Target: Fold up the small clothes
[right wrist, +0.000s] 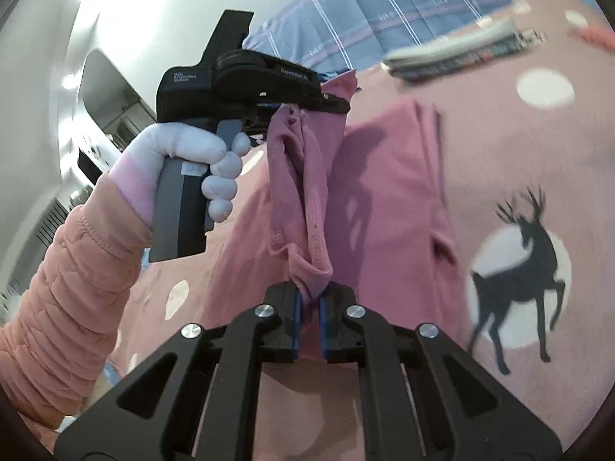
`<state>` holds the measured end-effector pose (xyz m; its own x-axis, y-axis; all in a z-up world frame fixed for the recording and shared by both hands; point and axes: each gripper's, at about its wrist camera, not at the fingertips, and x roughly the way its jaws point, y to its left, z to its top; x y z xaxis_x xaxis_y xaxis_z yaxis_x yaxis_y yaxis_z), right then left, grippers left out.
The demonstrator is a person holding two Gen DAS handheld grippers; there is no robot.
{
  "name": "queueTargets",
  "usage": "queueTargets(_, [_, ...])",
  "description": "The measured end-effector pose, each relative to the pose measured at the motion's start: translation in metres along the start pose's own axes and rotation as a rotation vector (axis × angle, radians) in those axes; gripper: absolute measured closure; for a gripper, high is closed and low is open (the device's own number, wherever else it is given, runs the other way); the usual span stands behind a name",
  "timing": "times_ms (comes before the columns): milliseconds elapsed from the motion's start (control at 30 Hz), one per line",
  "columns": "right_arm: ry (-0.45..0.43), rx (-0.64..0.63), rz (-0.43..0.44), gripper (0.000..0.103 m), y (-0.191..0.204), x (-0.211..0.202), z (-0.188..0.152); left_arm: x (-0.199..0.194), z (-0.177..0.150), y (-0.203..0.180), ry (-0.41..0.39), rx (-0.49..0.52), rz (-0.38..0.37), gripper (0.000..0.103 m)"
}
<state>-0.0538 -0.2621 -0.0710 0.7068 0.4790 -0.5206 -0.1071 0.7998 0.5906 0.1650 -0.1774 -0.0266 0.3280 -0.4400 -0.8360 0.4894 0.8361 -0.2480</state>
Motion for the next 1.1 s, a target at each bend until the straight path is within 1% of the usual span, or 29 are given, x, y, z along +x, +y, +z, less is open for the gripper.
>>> queueTargets(67, [0.006, 0.03, 0.028, 0.096, -0.011, -0.002, -0.003, 0.007, 0.001, -0.011, 0.012, 0.017, 0.021, 0.092])
queueTargets(200, [-0.004, 0.049, 0.057, 0.096, -0.016, -0.005, -0.007, 0.011, 0.0, -0.029, 0.015, 0.055, 0.069, 0.092])
queueTargets(333, [-0.041, 0.065, 0.077, 0.096, -0.017, -0.02, -0.008, 0.011, 0.003, -0.043, 0.004, 0.074, 0.084, 0.092])
queueTargets(400, [-0.059, 0.062, 0.071, 0.096, -0.018, -0.026, -0.005, 0.014, 0.005, -0.048, 0.008, 0.084, 0.085, 0.092])
queueTargets(433, [-0.061, 0.053, 0.055, 0.096, -0.018, -0.028, -0.005, 0.02, 0.006, -0.051, 0.024, 0.092, 0.088, 0.091])
queueTargets(467, [-0.055, 0.052, 0.04, 0.096, -0.02, -0.028, -0.004, 0.028, 0.006, -0.053, 0.043, 0.1, 0.1, 0.087])
queueTargets(500, [-0.042, 0.061, 0.023, 0.096, -0.02, -0.032, -0.011, 0.036, 0.006, -0.054, 0.061, 0.11, 0.124, 0.08])
queueTargets(533, [-0.018, 0.085, 0.007, 0.096, -0.026, -0.027, -0.014, 0.04, 0.005, -0.055, 0.066, 0.116, 0.139, 0.076])
queueTargets(600, [0.01, 0.113, -0.002, 0.095, -0.032, -0.021, -0.021, 0.039, 0.003, -0.059, 0.048, 0.125, 0.131, 0.063])
queueTargets(667, [0.022, 0.126, 0.002, 0.095, -0.034, -0.02, -0.025, 0.03, 0.003, -0.064, 0.023, 0.139, 0.11, 0.06])
queueTargets(733, [0.026, 0.122, -0.002, 0.094, -0.032, -0.021, -0.026, 0.012, 0.003, -0.071, -0.015, 0.175, 0.099, 0.055])
queueTargets(767, [0.028, 0.118, -0.007, 0.094, -0.031, -0.02, -0.026, 0.002, 0.002, -0.074, -0.038, 0.194, 0.1, 0.049])
queueTargets(800, [0.03, 0.114, -0.012, 0.094, -0.03, -0.02, -0.027, -0.014, -0.003, -0.076, -0.076, 0.218, 0.1, 0.046])
queueTargets(833, [0.032, 0.11, -0.017, 0.094, -0.028, -0.02, -0.029, -0.028, -0.007, -0.076, -0.106, 0.236, 0.096, 0.045])
queueTargets(867, [0.031, 0.11, -0.019, 0.094, -0.03, -0.017, -0.027, -0.039, -0.012, -0.076, -0.127, 0.25, 0.094, 0.042])
queueTargets(900, [0.031, 0.111, -0.019, 0.094, -0.029, -0.016, -0.027, -0.054, -0.022, -0.073, -0.158, 0.271, 0.095, 0.038])
queueTargets(967, [0.031, 0.111, -0.022, 0.094, -0.027, -0.017, -0.029, -0.077, -0.046, -0.066, -0.196, 0.314, 0.111, 0.034])
queueTargets(1033, [0.029, 0.107, -0.027, 0.094, -0.029, -0.019, -0.03, -0.089, -0.069, -0.059, -0.199, 0.341, 0.128, 0.032])
queueTargets(1100, [0.029, 0.106, -0.03, 0.093, -0.028, -0.018, -0.029, -0.098, -0.1, -0.046, -0.186, 0.358, 0.153, 0.032])
